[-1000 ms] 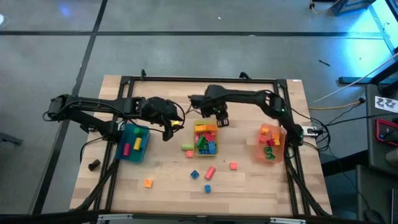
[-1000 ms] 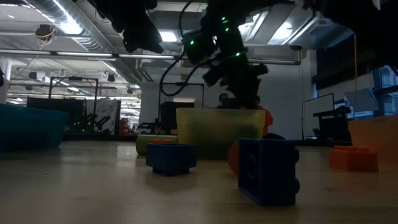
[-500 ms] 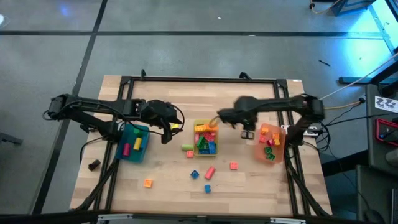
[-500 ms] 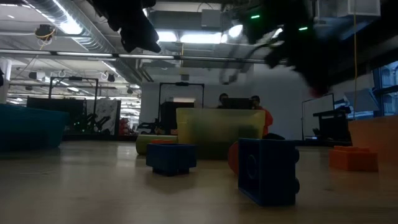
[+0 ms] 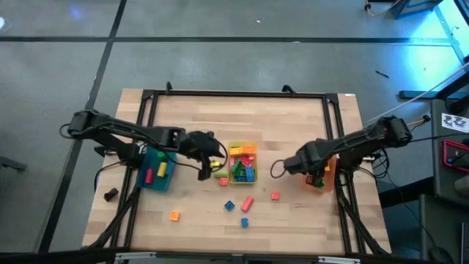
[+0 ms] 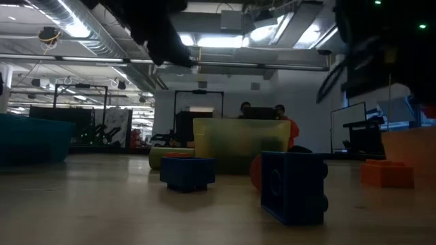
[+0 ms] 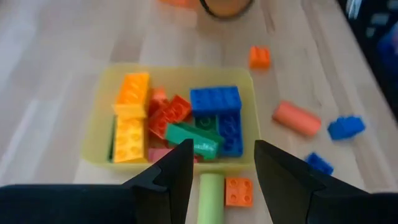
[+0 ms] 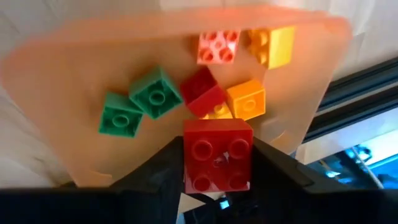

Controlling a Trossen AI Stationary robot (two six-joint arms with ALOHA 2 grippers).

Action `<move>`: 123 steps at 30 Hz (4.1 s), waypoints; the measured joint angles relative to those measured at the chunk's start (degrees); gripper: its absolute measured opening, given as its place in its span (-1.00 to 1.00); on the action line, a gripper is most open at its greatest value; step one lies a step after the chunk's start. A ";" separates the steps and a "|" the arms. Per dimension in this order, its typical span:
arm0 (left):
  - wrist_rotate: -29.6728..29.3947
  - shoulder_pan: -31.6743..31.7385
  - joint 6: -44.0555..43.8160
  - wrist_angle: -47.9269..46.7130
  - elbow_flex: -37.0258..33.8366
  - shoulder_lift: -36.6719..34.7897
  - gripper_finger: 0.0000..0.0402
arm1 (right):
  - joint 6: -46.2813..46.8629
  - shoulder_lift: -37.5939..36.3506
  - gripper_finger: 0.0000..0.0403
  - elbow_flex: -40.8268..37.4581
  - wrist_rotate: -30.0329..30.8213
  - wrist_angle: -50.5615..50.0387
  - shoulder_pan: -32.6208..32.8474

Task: Sort blocks by size
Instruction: Put the red 4 stud game piece into the orange bin, then put the light green cylindrical block into the blue bin, then put the orange cylindrical block into the blue bin

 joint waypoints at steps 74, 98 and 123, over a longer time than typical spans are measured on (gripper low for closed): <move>-1.44 -10.42 -40.64 -66.89 13.94 3.16 -0.47 | -53.22 11.33 0.07 7.33 -9.08 57.70 3.14; -0.41 -17.40 -73.68 -67.98 -0.42 3.19 -0.16 | -63.61 21.17 0.07 7.35 -9.62 66.38 3.16; -0.24 -17.40 -74.05 -54.34 -1.86 3.19 -0.10 | -63.72 22.61 0.07 7.33 -6.00 72.17 6.14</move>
